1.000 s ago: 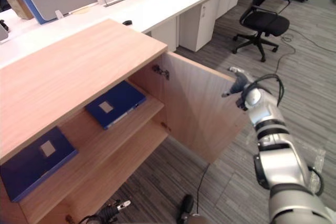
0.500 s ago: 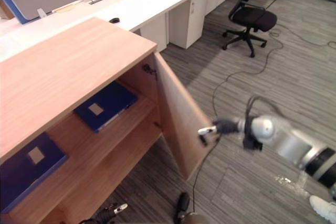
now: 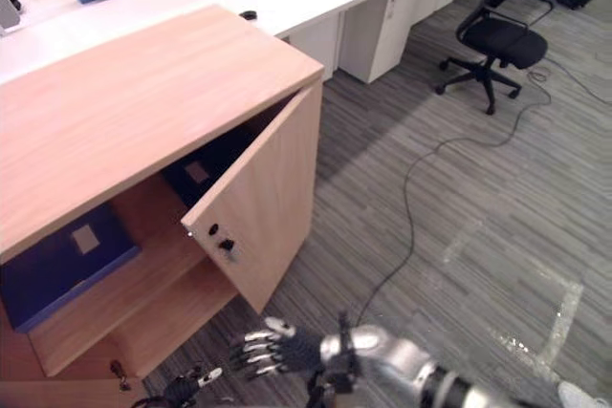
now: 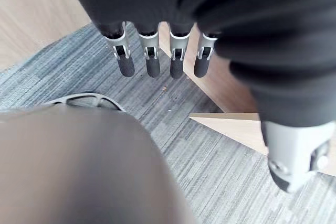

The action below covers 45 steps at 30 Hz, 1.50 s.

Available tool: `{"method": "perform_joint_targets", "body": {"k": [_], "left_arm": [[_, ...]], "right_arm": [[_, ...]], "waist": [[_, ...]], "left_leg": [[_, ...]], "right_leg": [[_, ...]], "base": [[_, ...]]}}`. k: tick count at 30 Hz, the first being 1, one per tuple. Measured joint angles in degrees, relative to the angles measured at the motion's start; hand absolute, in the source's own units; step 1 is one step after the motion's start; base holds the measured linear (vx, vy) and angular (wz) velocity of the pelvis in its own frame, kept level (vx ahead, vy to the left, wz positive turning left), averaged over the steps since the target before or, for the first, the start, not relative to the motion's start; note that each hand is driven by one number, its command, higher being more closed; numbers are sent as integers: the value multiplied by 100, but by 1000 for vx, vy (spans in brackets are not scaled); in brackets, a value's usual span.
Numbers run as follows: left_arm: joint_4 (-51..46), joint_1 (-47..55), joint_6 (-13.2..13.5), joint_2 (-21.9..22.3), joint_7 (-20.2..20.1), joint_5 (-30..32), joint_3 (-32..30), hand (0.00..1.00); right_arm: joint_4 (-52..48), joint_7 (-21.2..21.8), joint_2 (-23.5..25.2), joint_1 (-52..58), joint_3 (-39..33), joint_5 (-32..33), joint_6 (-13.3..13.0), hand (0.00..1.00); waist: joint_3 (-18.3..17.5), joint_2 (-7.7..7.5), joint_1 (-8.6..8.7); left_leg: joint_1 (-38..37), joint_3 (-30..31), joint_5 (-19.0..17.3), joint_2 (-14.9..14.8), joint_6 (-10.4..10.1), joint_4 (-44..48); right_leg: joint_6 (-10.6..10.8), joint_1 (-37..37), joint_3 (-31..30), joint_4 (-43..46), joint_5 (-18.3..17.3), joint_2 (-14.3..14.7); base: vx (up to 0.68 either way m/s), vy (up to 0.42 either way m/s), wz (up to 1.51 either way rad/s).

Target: Walk over to the cabinet, pick up the folder, carry it to the office cabinet, place the folder inside the office cabinet, then close the office cabinet door

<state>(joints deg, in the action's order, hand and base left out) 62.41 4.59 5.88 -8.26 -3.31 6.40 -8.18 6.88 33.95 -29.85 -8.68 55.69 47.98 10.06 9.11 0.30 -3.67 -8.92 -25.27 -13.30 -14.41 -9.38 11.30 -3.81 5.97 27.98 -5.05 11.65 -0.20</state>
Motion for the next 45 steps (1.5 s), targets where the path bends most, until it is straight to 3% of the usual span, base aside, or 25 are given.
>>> {"method": "perform_joint_targets", "body": {"k": [6, 9, 12, 13, 15, 17, 19, 24, 27, 31, 32, 33, 34, 35, 36, 37, 38, 40, 42, 45], "left_arm": [[-6, 37, -7, -61, 50, 29, 2, 0], [-95, 13, -5, -69, 49, -7, 5, 0], [-167, 2, 7, -75, 48, -255, 40, 0], [-211, -9, 10, -46, 52, -406, 50, 0], [-231, -58, 14, -13, 121, -680, 47, 0], [-239, -113, 20, 43, 223, -995, 49, 0], [-236, -82, 25, 126, 322, -1240, 37, 0], [-235, -45, 18, 185, 429, -1247, 40, 0], [-238, -85, 18, 169, 427, -1074, 160, 0], [-234, -82, 18, 108, 417, -956, 379, 0], [-235, -81, 22, 61, 417, -884, 514, 0], [-231, -59, 18, -3, 418, -848, 679, 0], [-231, -18, 19, -44, 421, -841, 798, 0], [-229, -14, 19, -49, 421, -841, 802, 0], [-222, -15, 19, -84, 423, -830, 810, 0], [-219, -48, 23, -124, 433, -819, 808, 0], [-214, -66, 27, -136, 445, -815, 798, 0], [-176, -81, 85, -85, 473, -817, 781, 0], [-153, -71, 107, -99, 500, -819, 767, 0], [-107, 1, 134, -169, 521, -822, 551, 0]], "right_arm": [[588, -87, -185, 414, -71, 38, -20, 0], [851, -53, -340, 524, -497, -183, -189, 0], [2319, -381, 296, 646, -2021, -1340, -701, 0], [3512, -832, 1000, 562, -3296, -1789, -931, 0], [4671, -1534, 1623, 381, -4673, -2058, -1165, 0], [5500, -2160, 1981, 381, -5694, -2123, -1262, 0], [6007, -2567, 2183, 566, -6250, -2247, -1255, 0], [6346, -3246, 2388, 941, -7230, -2955, -1151, 0], [6334, -3373, 2355, 949, -7479, -3142, -1038, 0], [6244, -3423, 2334, 954, -7709, -3113, -1045, 0], [6234, -3422, 2356, 940, -7707, -3111, -1060, 0], [6183, -3414, 2415, 904, -7703, -3090, -1080, 0], [6105, -3399, 2525, 836, -7686, -3037, -1095, 0], [6093, -3400, 2553, 825, -7687, -3019, -1097, 0], [6085, -3400, 2635, 837, -7688, -2908, -1123, 0], [6106, -3400, 2678, 894, -7692, -2871, -1122, 0], [6109, -3400, 2680, 946, -7695, -2861, -1122, 0], [6116, -3399, 2677, 1084, -7955, -2713, -1169, 0], [6133, -3390, 2675, 1106, -8120, -2637, -1170, 0], [6155, -3318, 2763, 1166, -8153, -2639, -1153, 0]], "waist": [[-35, -76, -20], [-34, -73, -31], [-29, -56, -36], [-30, -55, -40], [-14, -30, -35], [3, -11, -50], [22, 30, -77], [15, 70, -32], [-31, 56, -59], [-99, 31, -53], [-96, 21, -72], [-94, 9, -86], [-92, 32, -82], [-92, 32, -76], [-87, 12, -30], [-77, -83, 26], [-92, -149, 48], [-107, -91, 153], [-102, -115, 184], [-97, -310, 177]], "left_leg": [[139, 200, 44, 2, -72, -2], [237, 381, 63, 11, -59, 6], [446, 688, 55, 0, -44, 214], [679, 741, 43, -14, -25, 444], [989, 667, 57, -41, 8, 724], [1125, 280, 152, -84, 158, 832], [1080, 76, 238, -33, 254, 749], [1112, 811, 609, 780, 567, 20], [1088, 1261, 757, 1209, 768, -216], [1061, 1714, 842, 1621, 902, -258], [1028, 1799, 844, 1665, 906, -262], [973, 1933, 855, 1663, 924, -280], [953, 2087, 863, 1518, 937, -281], [956, 2131, 863, 1495, 937, -281], [965, 2301, 868, 1456, 943, -267], [1012, 2513, 864, 1523, 938, -190], [1058, 2608, 858, 1585, 927, -164], [1255, 3112, 906, 1568, 811, -107], [1283, 3375, 990, 1506, 714, -116], [1304, 3751, 1182, 1483, 520, -267]], "right_leg": [[10, 20, 178, 26, 10, -63], [15, -3, 358, 30, 6, -118], [87, -109, 700, 33, -48, -226], [142, -140, 955, 36, -90, -319], [195, -197, 1312, 40, -128, -460], [268, -357, 1749, 54, -182, -646], [373, -581, 2138, 59, -204, -819], [659, -784, 2962, 403, -122, -1625], [779, -943, 3435, 862, -175, -2154], [726, -1253, 3864, 1616, -242, -2850], [646, -1288, 3745, 1874, -273, -2982], [536, -1228, 3231, 2216, -307, -3060], [597, -947, 2027, 2363, -907, -2745], [629, -907, 1768, 2337, -1022, -2638], [637, -861, 985, 2184, -1315, -2257], [629, -927, 307, 1875, -1387, -1924], [598, -1013, 177, 1767, -1437, -1839], [760, -989, -542, 2007, -1541, -1726], [776, -889, -905, 2333, -1674, -1631], [1014, -1073, -916, 2209, -1953, -1509]], "base": [[33, 26, 15], [50, 15, 37], [33, 11, 64], [-17, 7, 78], [-33, 7, 97], [-18, 30, 124], [22, 92, 119], [69, 174, 91], [162, 209, 95], [161, 214, 89], [122, 140, 63], [139, 137, 64], [83, 52, 46], [61, -11, 50], [21, -104, 66], [15, -125, 82], [-20, -141, 94], [-68, -131, 100], [-42, -160, 73], [-57, -228, 63]]}}
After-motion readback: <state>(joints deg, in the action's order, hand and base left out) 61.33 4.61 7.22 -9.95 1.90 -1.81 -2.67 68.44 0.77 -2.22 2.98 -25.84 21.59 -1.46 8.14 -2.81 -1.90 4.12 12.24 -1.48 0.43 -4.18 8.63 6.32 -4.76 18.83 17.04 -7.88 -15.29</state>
